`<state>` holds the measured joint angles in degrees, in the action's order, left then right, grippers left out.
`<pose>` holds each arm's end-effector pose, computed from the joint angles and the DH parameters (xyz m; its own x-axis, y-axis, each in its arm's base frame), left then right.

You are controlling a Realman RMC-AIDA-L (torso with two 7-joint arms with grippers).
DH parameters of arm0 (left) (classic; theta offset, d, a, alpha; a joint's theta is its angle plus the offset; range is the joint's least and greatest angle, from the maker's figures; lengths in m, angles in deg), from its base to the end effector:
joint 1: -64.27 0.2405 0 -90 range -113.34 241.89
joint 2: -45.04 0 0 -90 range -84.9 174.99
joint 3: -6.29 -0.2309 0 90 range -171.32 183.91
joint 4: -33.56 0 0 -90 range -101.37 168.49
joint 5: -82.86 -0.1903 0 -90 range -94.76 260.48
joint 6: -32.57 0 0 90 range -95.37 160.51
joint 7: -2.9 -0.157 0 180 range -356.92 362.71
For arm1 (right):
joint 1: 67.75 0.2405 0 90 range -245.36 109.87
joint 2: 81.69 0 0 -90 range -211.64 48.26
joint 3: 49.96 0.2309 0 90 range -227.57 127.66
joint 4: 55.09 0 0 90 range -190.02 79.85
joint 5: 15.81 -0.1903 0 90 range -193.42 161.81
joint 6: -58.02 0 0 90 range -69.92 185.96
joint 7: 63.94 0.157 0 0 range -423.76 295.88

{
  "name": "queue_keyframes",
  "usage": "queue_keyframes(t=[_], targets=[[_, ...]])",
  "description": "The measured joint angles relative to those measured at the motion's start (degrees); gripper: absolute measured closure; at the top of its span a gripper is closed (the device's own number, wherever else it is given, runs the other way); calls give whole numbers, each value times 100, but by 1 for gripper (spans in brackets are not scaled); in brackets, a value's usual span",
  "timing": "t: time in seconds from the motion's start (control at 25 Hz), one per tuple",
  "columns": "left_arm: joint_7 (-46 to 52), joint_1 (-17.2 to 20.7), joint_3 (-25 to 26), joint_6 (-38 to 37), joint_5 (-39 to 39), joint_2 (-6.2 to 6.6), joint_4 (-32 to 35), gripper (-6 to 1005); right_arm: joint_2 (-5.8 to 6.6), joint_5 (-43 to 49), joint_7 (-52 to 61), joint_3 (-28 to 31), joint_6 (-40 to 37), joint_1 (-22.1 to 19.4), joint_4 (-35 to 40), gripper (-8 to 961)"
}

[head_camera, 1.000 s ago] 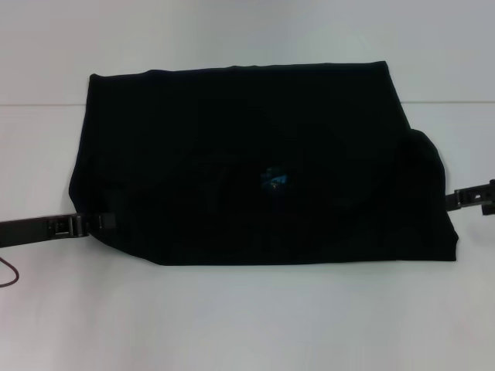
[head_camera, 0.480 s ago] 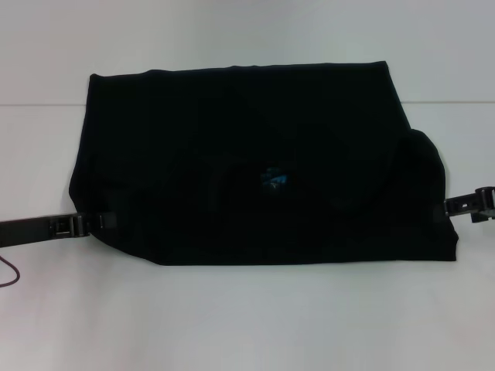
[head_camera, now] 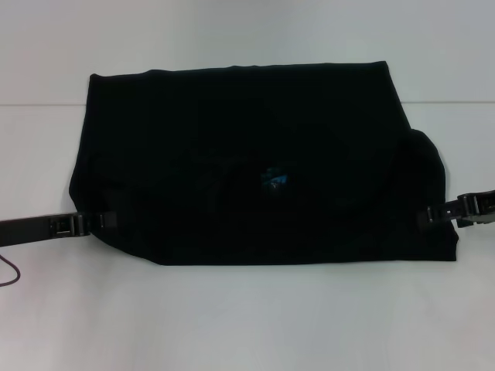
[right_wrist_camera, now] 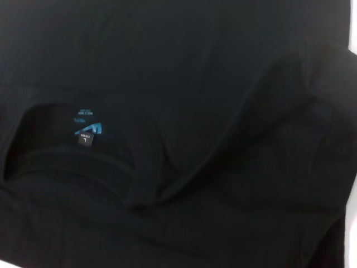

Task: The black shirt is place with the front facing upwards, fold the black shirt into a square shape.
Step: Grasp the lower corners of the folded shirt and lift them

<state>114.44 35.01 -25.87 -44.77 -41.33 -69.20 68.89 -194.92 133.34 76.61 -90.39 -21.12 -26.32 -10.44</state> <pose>-0.2951 0.3247 0.0346 0.3804 0.7614 0.5250 0.9186 -0.3769 -0.1191 0.2637 0.3652 0.0461 0.3482 -0.9091 -0.2286 -0.9046 -0.2620 -0.3361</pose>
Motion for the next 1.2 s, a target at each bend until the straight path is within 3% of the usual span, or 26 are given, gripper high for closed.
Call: queue_keyframes(t=[1.04, 1.2], targets=[[5, 9, 0, -5, 0, 0, 0, 997, -32, -2, -116, -83, 73, 77, -178, 167], [3, 9, 0, -8, 0, 0, 0, 997, -32, -1, -107, -103, 72, 77, -175, 330]])
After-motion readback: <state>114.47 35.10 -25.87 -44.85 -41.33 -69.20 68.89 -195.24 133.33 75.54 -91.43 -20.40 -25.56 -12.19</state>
